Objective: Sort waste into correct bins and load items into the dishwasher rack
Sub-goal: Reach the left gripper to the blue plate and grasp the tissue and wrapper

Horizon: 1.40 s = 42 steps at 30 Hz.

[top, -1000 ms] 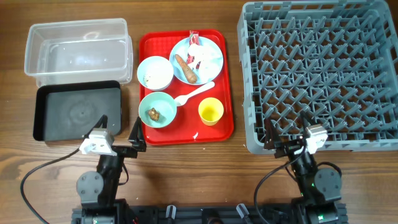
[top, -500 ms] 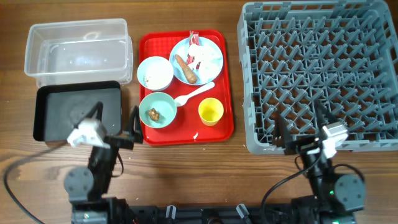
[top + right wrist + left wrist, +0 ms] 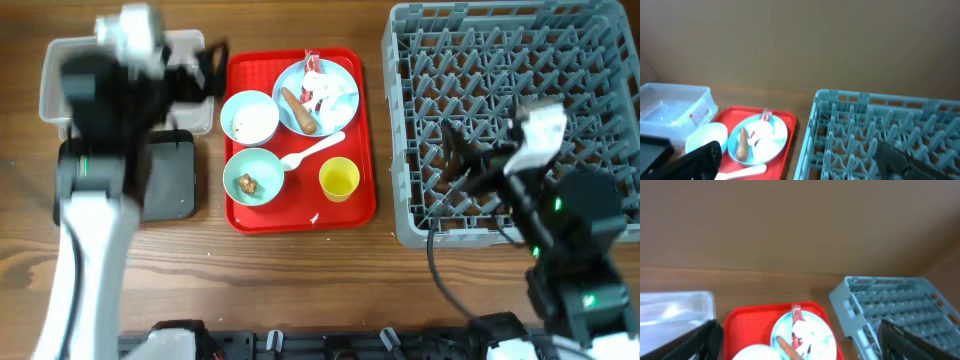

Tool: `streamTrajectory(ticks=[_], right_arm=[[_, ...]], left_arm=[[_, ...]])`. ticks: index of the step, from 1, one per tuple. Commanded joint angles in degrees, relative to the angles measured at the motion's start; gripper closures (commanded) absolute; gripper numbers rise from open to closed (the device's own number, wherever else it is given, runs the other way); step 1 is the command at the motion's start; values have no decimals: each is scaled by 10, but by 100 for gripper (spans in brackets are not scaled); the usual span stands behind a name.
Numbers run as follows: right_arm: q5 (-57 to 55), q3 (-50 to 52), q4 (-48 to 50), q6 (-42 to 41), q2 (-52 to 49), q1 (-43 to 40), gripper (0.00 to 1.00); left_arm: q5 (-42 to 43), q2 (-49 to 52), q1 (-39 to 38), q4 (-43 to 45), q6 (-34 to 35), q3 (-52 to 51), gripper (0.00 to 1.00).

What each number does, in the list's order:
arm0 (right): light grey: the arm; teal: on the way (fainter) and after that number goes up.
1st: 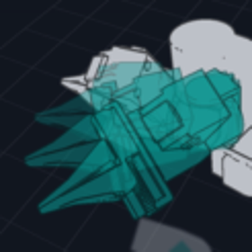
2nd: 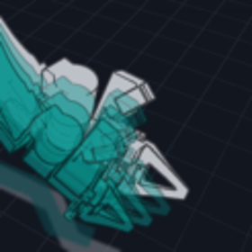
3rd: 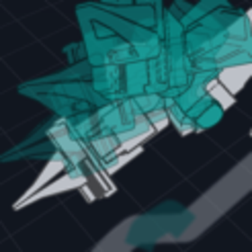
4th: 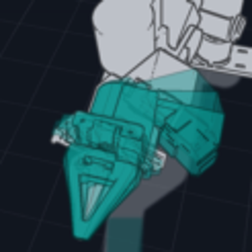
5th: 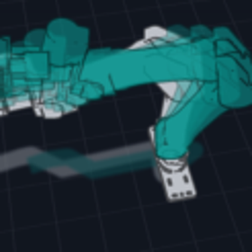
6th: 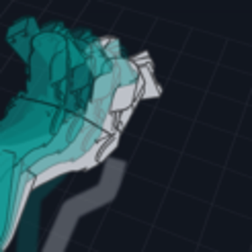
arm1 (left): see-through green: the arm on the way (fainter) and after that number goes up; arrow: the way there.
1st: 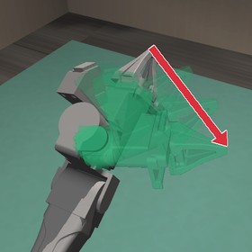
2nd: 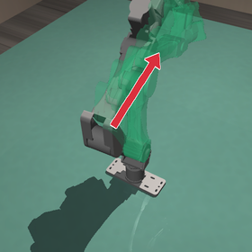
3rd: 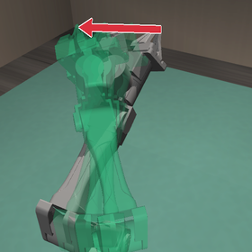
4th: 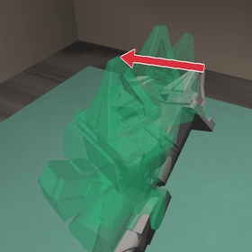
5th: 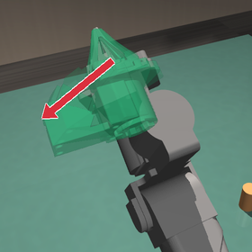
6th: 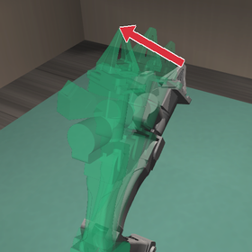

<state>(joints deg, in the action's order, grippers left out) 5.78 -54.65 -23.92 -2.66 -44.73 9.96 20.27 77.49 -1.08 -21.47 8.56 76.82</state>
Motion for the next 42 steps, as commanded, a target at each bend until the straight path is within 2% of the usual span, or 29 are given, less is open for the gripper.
streamTrajectory(ticks=[1, 4, 6, 8, 10, 17, 21, 28, 37, 42], right_arm=[[8, -85, -66, 12, -52, 0, 0], [11, -122, -116, 11, -83, 0, 0], [30, -127, -128, 12, -93, 0, 0], [38, -126, -142, 11, -101, 0, 0], [39, -126, -155, 9, -108, 0, 0], [110, -126, -185, 10, -136, 0, 0], [115, -126, -191, 9, -150, 0, 0], [115, -126, -197, 9, -162, 0, 0], [115, -126, -197, 9, -162, 0, 0], [115, -126, -197, 9, -162, 0, 0]], left_arm=[[15, 185, -51, -135, -85, 243, 0], [-2, 313, -85, -238, -124, 398, 0], [-2, 380, -105, -283, -163, 466, 0], [-2, 425, -123, -296, -196, 487, 0], [-2, 457, -137, -295, -220, 487, 0], [-2, 541, -176, -282, -218, 487, 0], [-4, 582, -190, -280, -218, 487, 0], [-89, 621, -192, -276, -188, 487, 0], [-90, 668, -203, -274, -190, 487, 1], [-97, 673, -222, -281, -219, 487, 4]])
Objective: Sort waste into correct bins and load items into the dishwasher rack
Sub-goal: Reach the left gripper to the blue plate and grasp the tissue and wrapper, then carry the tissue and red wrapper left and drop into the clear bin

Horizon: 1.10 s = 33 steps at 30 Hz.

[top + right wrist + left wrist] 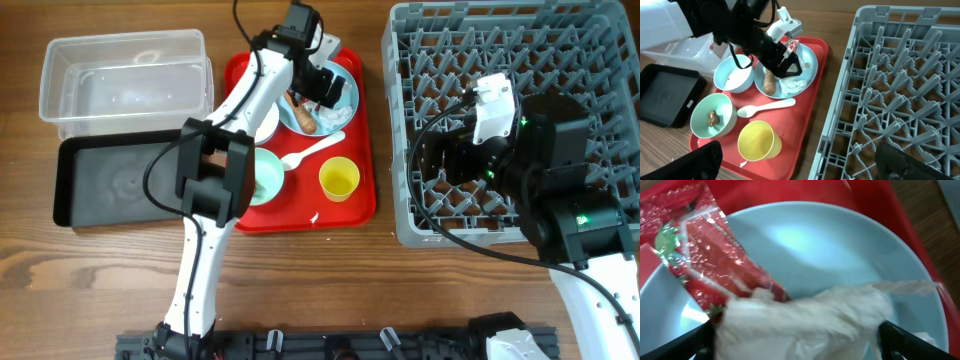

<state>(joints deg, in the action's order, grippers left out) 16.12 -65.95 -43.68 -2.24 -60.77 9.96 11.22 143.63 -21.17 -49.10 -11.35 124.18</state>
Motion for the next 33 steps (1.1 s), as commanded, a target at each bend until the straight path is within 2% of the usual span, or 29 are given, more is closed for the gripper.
streamTrajectory(ticks=[1, 3, 5, 8, 9, 13, 18, 26, 33], right_arm=[[11, -13, 1, 5, -2, 0, 0], [12, -13, 1, 5, -2, 1, 0], [11, -13, 1, -9, -2, 1, 0], [11, -13, 1, -10, -2, 1, 0], [12, -13, 1, -9, -1, 1, 0], [12, -13, 0, -10, -2, 1, 0], [12, -13, 1, -9, -2, 1, 0], [11, -13, 1, -9, -2, 1, 0], [11, -13, 1, -9, -2, 1, 0]], left_arm=[[-11, 13, -25, -5, -20, 13, 6], [-19, 17, -31, -7, -20, 13, 17], [-22, 32, -35, -10, -19, 13, 37], [-22, 47, -35, -15, -19, 11, 53], [-22, 50, -34, -15, -19, 7, 64], [-22, 53, -30, -15, -19, 5, 96], [-28, 42, -27, -13, -13, 8, 96], [-34, -40, 3, -13, 61, 26, 96], [-34, -147, 82, -13, 125, 30, 96]])
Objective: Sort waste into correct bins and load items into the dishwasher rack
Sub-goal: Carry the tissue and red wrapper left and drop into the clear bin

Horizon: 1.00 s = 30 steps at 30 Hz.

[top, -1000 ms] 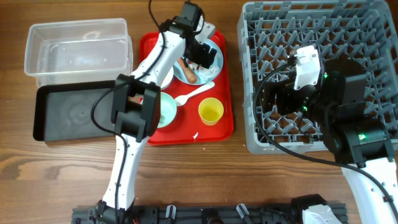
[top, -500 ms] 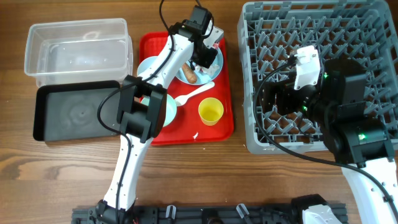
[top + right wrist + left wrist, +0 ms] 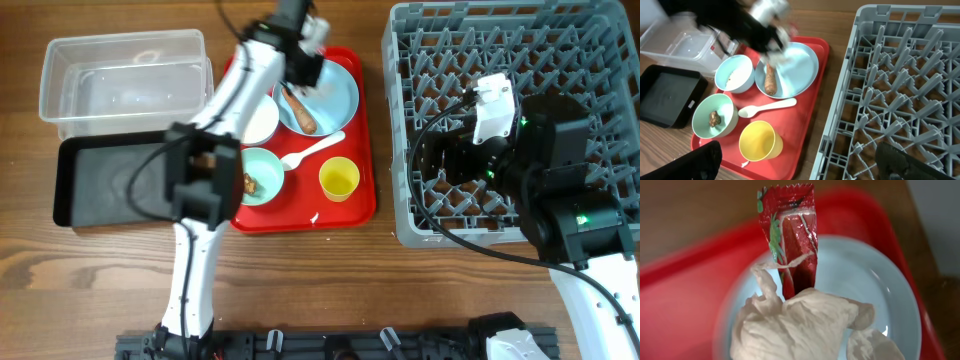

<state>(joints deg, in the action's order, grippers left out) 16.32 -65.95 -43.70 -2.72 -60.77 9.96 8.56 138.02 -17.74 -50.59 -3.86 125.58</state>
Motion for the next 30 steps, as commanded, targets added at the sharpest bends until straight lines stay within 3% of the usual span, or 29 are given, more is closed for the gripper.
streamTrajectory(ticks=[1, 9, 16, 18, 20, 23, 25, 27, 30], right_arm=[[9, -13, 1, -4, -2, 1, 0], [9, -13, 2, -4, -2, 1, 0], [9, -13, 2, -4, -2, 1, 0], [9, -13, 2, -4, -2, 1, 0], [9, -13, 2, -4, -2, 1, 0], [9, -13, 2, -4, -2, 1, 0], [9, -13, 0, -4, -2, 1, 0], [10, -13, 0, -4, -2, 1, 0], [10, -13, 0, -4, -2, 2, 0]], left_arm=[[-8, -102, 63, 2, 59, 16, 96], [-8, -122, 199, -24, 80, 15, 96], [-11, -103, 294, -48, 158, -34, 96], [-10, -103, 305, -50, 166, -49, 85], [-10, -102, 314, -57, 165, -59, 51], [-10, -101, 319, -57, 163, -59, 20], [-10, -101, 319, -50, 163, -59, 5], [-9, -101, 319, -45, 163, -59, 0], [-9, -101, 319, -45, 163, -59, 0]])
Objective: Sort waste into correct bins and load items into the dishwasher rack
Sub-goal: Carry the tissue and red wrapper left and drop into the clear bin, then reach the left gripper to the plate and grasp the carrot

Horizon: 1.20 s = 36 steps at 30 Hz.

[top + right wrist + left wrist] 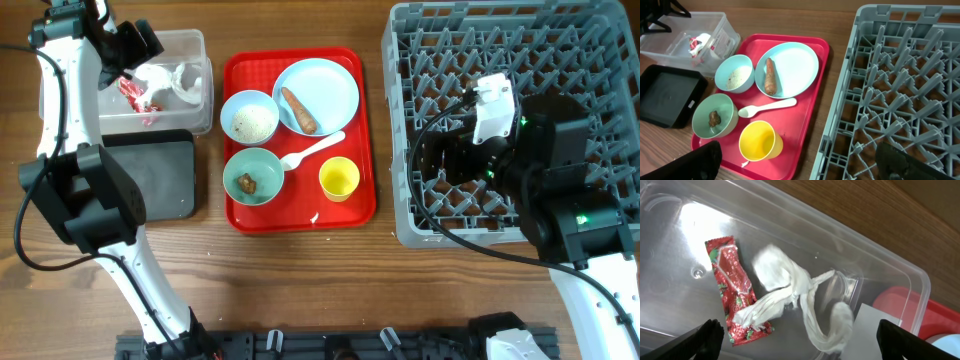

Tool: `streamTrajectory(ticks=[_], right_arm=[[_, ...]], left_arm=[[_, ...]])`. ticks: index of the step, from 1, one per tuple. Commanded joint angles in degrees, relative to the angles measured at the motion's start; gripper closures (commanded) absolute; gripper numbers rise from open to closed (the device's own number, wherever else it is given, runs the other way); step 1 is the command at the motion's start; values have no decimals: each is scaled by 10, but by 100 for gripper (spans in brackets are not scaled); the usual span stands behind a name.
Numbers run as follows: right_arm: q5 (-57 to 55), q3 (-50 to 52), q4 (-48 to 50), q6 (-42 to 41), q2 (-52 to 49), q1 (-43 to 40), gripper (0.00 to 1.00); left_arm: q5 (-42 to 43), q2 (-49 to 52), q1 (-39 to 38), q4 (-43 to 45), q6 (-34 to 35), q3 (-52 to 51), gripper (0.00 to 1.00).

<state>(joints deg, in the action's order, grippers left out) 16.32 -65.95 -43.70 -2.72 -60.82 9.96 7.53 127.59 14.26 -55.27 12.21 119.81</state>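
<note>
A red wrapper [730,287] and a crumpled white tissue [790,292] lie loose in the clear plastic bin [60,100] at the back left. My left gripper [800,342] hovers over them, open and holding nothing. On the red tray [365,190] stand a blue plate [797,62] with a carrot [770,77], a bowl of rice [735,72], a green bowl with a scrap [715,116], a white spoon [767,106] and a yellow cup [760,141]. My right gripper [800,167] is open, low over the left edge of the grey dishwasher rack [900,90].
A black bin [150,180] sits in front of the clear one, left of the tray. Bare wooden table [320,280] runs along the front. The rack's upright tines fill the right side.
The wrapper and tissue, held up over the blue plate by my left gripper, now lie in the clear bin. The left gripper is open above them. The right arm has not moved.
The wrapper and tissue lay on the blue plate while my left arm was near the bins. Then the left gripper was down on them at the plate, then held them above it. Now both lie in the clear bin, released.
</note>
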Motion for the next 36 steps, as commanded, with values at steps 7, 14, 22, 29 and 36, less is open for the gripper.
streamTrajectory(ticks=[7, 14, 22, 29, 36], right_arm=[[9, -13, 0, -3, -2, 1, 0], [9, -13, 0, -3, -4, 1, 0], [10, -13, -1, -4, -13, 1, 0], [10, -13, -2, -5, -21, 1, 0], [10, -13, -9, -5, -26, 1, 0]], left_arm=[[81, -35, -14, 1, -32, -1, 8], [102, -71, -105, -45, -40, -1, 6], [21, -37, -250, -53, 51, -3, 0], [-77, 13, -334, -30, 141, -4, 0], [-127, 65, -374, -18, 195, -4, 0]])
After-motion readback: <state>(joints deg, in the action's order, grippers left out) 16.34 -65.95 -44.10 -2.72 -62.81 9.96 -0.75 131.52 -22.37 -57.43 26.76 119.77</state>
